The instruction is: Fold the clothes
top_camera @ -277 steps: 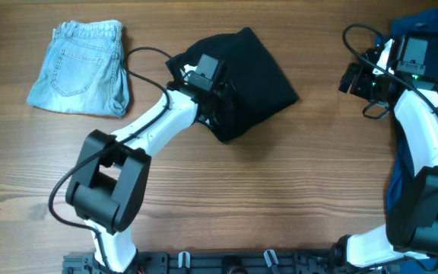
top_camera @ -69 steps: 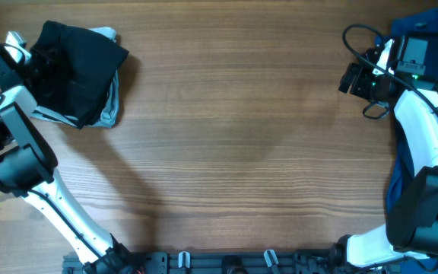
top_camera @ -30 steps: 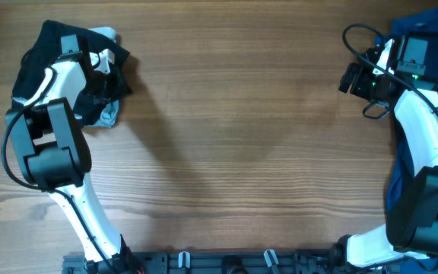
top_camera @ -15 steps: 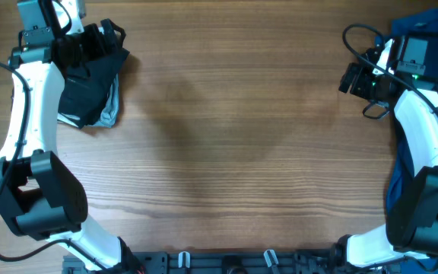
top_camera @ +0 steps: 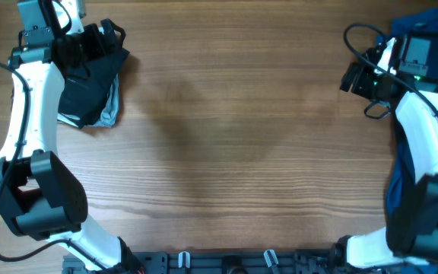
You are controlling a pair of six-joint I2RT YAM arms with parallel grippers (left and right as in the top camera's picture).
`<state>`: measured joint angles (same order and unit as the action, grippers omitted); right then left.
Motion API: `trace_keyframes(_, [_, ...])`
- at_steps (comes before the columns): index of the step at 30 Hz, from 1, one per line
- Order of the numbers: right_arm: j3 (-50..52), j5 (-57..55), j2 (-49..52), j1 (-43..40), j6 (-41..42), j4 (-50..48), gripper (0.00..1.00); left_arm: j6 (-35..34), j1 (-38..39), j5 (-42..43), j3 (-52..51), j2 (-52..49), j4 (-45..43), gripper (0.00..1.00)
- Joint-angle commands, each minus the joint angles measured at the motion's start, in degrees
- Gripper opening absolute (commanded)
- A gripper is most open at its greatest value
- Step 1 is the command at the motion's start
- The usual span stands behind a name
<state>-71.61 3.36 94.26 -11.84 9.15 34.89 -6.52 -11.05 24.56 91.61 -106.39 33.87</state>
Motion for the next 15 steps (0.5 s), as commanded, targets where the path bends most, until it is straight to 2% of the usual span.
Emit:
trace_keyframes(1, [0.04,0.07,-16.85,-0.13,-0.04,-0.15,1.0,-0.35,-0.11,0.02,0.17,-0.33,0.0,1.0])
trace_keyframes(2, [0.04,0.04,-25.11,-0.13,-0.02,-0.15,1.0,-0.35,-0.11,0.04,0.17,-0.33,0.0,1.0])
trace_keyframes(8, [0.04,-0.24,-55.91,3.72,-0.66,0.63,1.0,-0.35,-0.11,0.04,0.17,-0.33,0.0,1.0])
trace_keyframes(12, [1.99,0.83,-69.02,6.82,-1.27,5.92,1.0,-0.35,-0.11,0.04,0.17,-0.33,0.0,1.0])
trace_keyframes(15, [10.58,1.81,-77.77,9.4,-0.83,6.23,1.0,-0.35,-0.11,0.04,0.17,-0.33,0.0,1.0])
